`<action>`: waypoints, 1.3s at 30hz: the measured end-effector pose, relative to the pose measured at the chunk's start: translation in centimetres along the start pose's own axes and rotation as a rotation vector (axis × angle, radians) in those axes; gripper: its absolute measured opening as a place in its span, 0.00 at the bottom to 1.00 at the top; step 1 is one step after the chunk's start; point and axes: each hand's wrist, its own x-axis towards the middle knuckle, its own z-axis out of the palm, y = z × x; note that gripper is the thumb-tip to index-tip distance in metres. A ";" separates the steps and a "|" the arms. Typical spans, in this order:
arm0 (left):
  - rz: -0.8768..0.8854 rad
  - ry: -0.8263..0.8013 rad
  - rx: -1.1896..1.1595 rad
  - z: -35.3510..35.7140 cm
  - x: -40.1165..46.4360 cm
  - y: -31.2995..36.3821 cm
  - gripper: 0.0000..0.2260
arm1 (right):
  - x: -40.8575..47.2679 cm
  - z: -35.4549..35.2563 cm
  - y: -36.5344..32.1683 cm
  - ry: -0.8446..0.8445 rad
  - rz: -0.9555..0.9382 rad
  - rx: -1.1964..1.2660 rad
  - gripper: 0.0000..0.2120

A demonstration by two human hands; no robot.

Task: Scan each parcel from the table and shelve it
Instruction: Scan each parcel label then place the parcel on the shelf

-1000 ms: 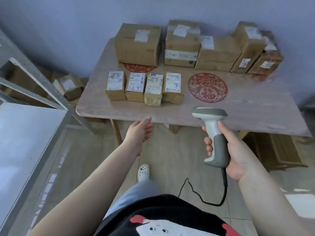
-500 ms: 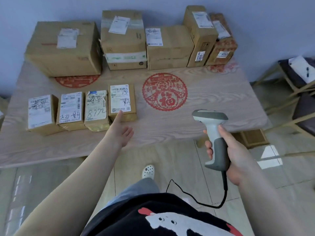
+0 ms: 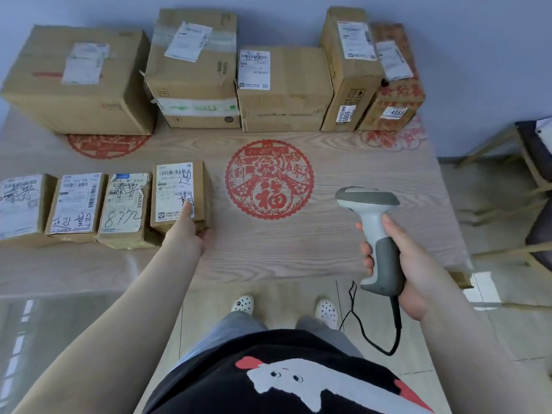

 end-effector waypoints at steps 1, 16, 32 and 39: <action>0.013 0.025 -0.010 0.5 -0.3 -0.5 0.20 | 0.7 -0.9 -0.7 -0.025 0.009 -0.020 0.19; 0.449 0.262 0.051 3.5 -1.0 -4.0 0.46 | 6.3 -11.0 -6.8 -0.238 0.089 -0.307 0.20; 0.775 0.120 0.435 3.8 -4.0 -7.1 0.33 | 5.8 -8.1 -6.8 -0.283 0.073 -0.265 0.19; 0.247 -0.273 -0.208 6.5 -9.7 -13.3 0.31 | 5.0 -7.0 -8.0 -0.286 -0.002 -0.152 0.20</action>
